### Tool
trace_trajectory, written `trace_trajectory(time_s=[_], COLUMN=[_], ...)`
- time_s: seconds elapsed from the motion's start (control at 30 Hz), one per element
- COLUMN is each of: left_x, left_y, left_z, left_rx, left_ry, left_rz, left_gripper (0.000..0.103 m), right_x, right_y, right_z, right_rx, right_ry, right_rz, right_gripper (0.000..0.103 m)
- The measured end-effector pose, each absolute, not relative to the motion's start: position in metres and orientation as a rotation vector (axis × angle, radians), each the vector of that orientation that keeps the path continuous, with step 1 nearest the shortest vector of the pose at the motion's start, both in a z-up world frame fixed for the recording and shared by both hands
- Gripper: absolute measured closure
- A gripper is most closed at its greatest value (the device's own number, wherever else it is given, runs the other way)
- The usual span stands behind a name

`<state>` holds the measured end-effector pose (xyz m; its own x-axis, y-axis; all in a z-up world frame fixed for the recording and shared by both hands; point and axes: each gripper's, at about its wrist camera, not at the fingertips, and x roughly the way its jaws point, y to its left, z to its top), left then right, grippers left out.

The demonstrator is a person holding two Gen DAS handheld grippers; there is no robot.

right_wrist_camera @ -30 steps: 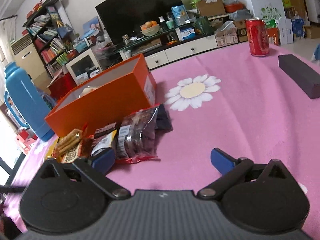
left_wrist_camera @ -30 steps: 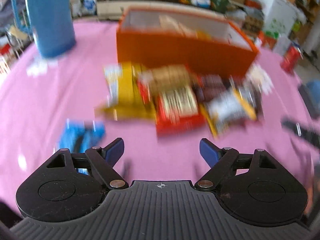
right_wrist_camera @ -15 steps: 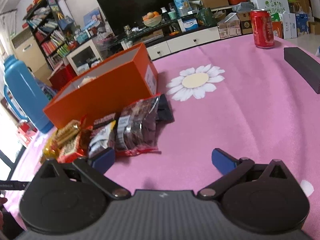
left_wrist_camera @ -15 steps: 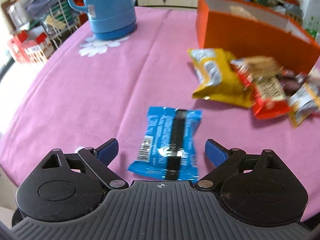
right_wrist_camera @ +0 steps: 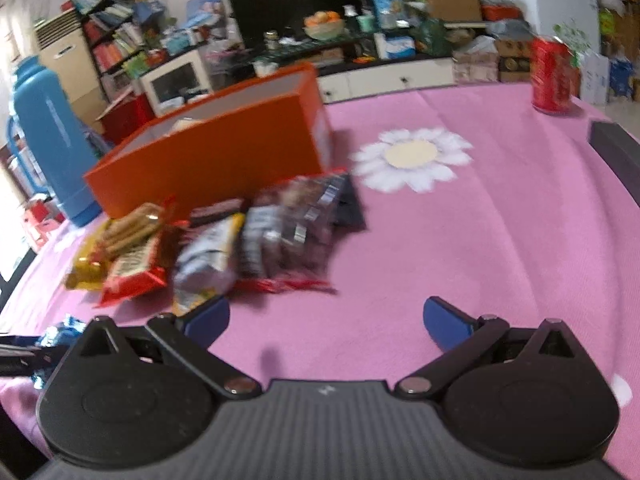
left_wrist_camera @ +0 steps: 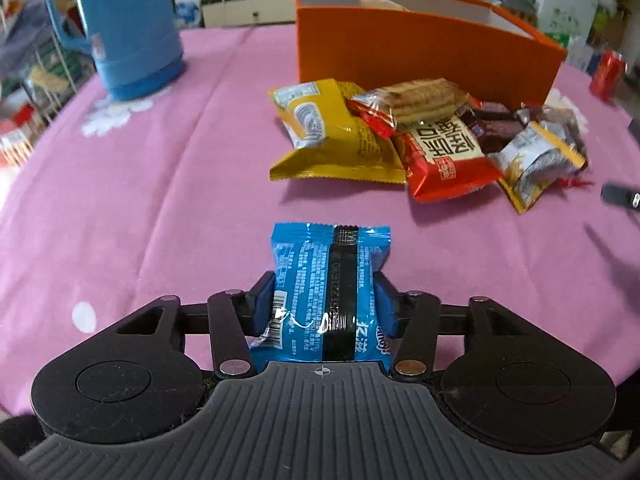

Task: Organize snacks
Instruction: 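Move both tools back over the remaining snacks on the table, then grasp the blue cookie pack with the left tool while the right tool grasps the yellow-white snack pack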

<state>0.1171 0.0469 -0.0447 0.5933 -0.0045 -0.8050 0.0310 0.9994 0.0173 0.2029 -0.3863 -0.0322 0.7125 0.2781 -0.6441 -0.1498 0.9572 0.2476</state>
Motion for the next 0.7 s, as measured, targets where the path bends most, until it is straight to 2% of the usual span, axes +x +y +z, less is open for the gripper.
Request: trace_trajectory(time_s=[0.23,0.43,0.57,0.7], left_x=[0.123,0.124,0.123,0.120], left_y=[0.053,0.060,0.061,0.057], left_z=[-0.044,-0.045,-0.045,-0.047], left_rx=[-0.036,-0.060,-0.064,-0.044], left_ry=[0.953,0.952,0.947,0.943], left_rz=[-0.039,-0.045,-0.051,-0.051], left_gripper=[0.064,0.056,0.050,0.044], right_x=[0.241,0.282,0.262,0.217], right_y=[-0.318,-0.268,-0.271,-0.298], right_z=[-0.001,-0.023,-0.025,-0.031], right_rx=[0.023,-0.073,-0.063,0.079], right_ry=[0.669,0.773,0.854,0.956], right_rz=[0.503,0.651,0.657,0.614], right_gripper=[0.001,0.001,0.001,0.001])
